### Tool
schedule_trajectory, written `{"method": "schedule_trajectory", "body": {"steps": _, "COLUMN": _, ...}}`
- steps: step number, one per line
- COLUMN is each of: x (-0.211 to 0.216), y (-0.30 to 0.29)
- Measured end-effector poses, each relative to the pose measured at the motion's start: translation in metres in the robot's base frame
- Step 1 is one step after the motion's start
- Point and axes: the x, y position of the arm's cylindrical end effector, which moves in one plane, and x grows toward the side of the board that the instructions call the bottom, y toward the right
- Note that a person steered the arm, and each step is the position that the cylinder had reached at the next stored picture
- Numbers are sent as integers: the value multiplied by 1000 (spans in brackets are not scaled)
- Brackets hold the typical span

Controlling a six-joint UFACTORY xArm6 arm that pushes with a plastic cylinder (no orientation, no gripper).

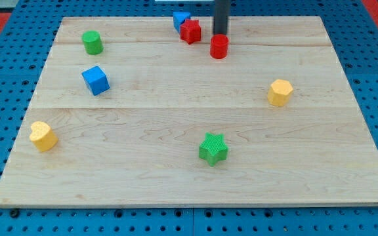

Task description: Push the red circle to the bottom of the red star

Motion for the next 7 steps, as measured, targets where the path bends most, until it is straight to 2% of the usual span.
{"method": "schedule_trajectory", "body": {"steps": 1, "x": 0, "y": 58}}
{"method": "schedule_trajectory", "body": {"steps": 2, "x": -19, "y": 48}}
{"method": "schedule_trajectory", "body": {"steps": 3, "x": -52, "y": -11}}
{"method": "schedule_trajectory", "body": {"steps": 7, "x": -52, "y": -23}}
